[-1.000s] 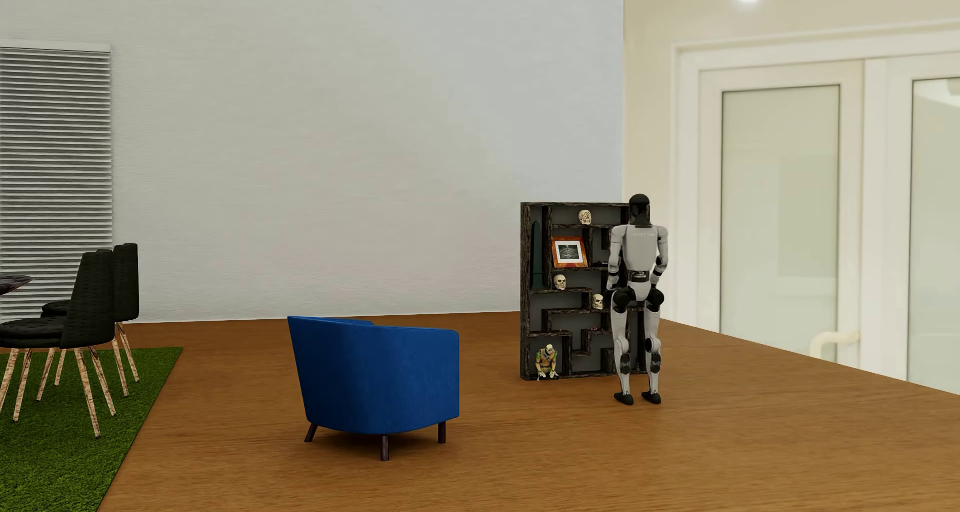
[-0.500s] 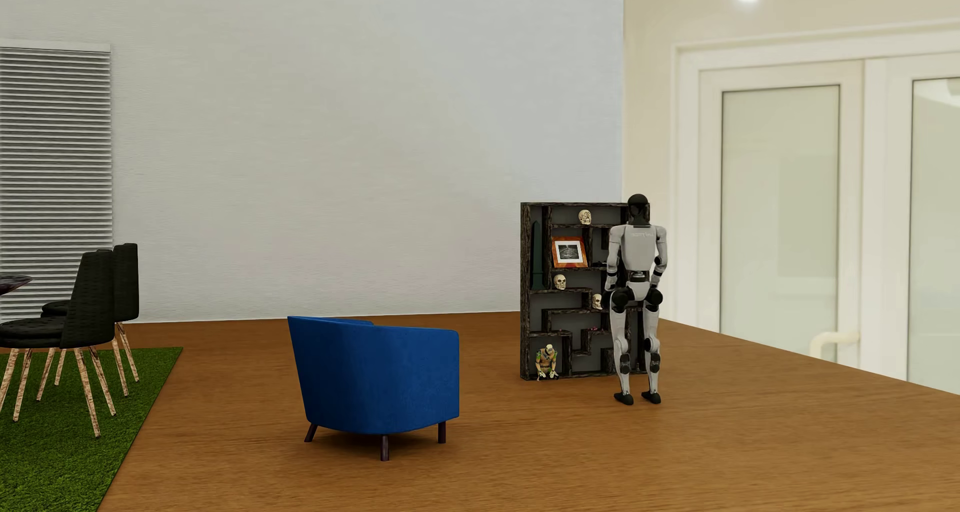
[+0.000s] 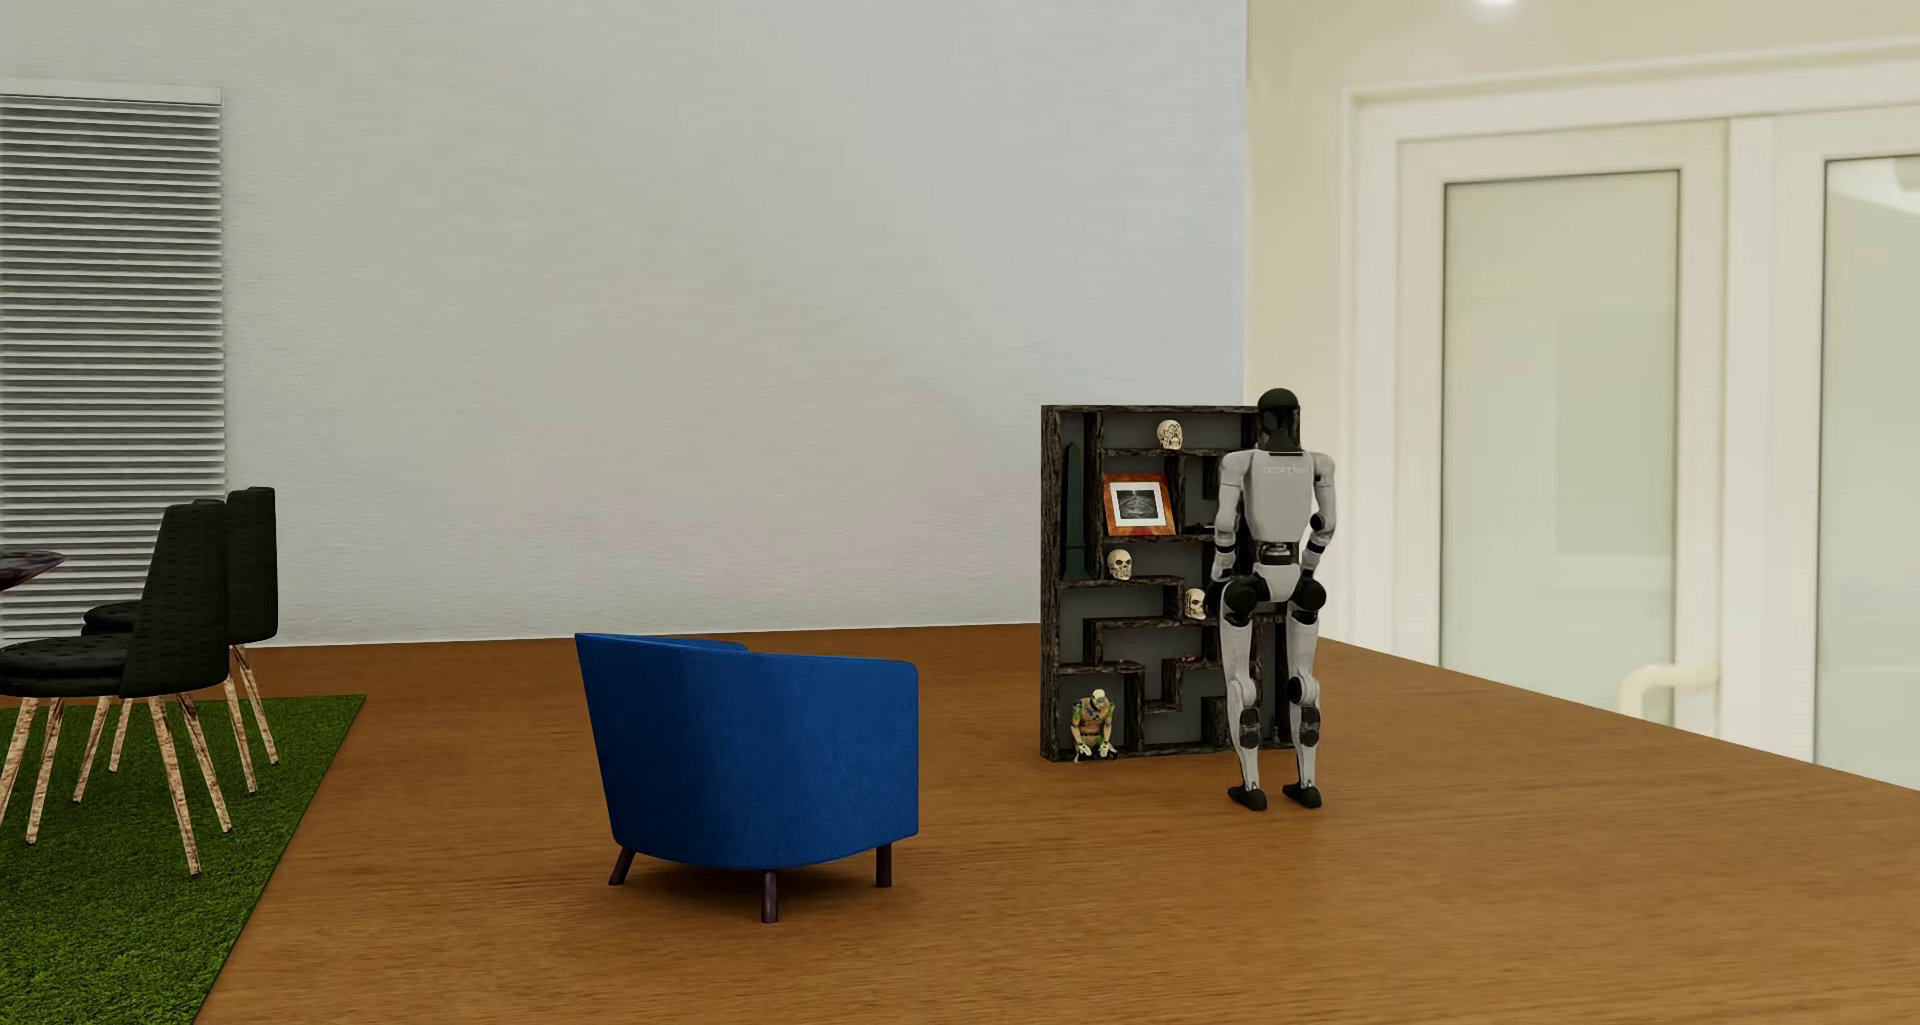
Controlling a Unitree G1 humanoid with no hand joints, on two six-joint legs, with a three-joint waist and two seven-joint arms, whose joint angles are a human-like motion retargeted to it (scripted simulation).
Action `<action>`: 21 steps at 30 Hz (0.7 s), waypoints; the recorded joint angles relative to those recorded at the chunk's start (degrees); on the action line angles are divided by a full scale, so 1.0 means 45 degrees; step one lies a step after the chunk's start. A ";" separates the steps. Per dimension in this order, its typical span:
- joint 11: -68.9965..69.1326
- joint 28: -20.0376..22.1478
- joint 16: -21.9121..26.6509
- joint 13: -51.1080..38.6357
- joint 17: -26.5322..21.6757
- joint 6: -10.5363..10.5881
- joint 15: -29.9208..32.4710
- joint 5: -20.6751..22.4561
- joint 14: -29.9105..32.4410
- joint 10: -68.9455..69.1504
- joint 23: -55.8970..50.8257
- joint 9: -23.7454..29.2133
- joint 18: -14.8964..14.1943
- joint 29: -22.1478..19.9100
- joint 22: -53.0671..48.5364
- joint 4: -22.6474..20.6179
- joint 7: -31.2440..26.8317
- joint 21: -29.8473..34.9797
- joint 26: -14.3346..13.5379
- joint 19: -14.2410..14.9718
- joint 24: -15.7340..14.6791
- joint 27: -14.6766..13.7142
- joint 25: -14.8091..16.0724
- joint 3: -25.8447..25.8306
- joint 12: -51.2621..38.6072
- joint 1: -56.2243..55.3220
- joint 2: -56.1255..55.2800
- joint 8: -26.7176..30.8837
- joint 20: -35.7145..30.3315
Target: Head to the shelves
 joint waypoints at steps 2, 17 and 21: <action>0.0036 0.0023 0.0068 0.0027 -0.0035 0.0001 -0.0018 0.0005 -0.0014 0.0023 -0.0021 0.0006 -0.0009 0.0021 0.0036 0.0005 -0.0016 0.0151 -0.0064 -0.0005 -0.0046 -0.0030 -0.0013 0.0006 0.0004 -0.0006 -0.0013 -0.0017 -0.0021; 0.0104 0.0191 0.0128 0.0248 -0.0358 -0.0027 -0.0063 0.0063 -0.0086 0.0225 -0.0006 0.0172 -0.0061 0.0085 0.0089 0.0065 -0.0067 0.0678 -0.0108 -0.0057 -0.0132 0.0129 0.0336 0.0058 0.0311 -0.0104 -0.0035 -0.0065 0.0117; 0.0065 0.0203 0.0107 0.0129 -0.0408 -0.0044 -0.0035 0.0081 -0.0060 0.0237 0.0033 0.0217 -0.0085 -0.0049 -0.0095 0.0086 -0.0061 0.0708 0.0061 -0.0077 -0.0201 0.0043 0.0376 0.0051 0.0390 -0.0127 -0.0034 -0.0066 0.0020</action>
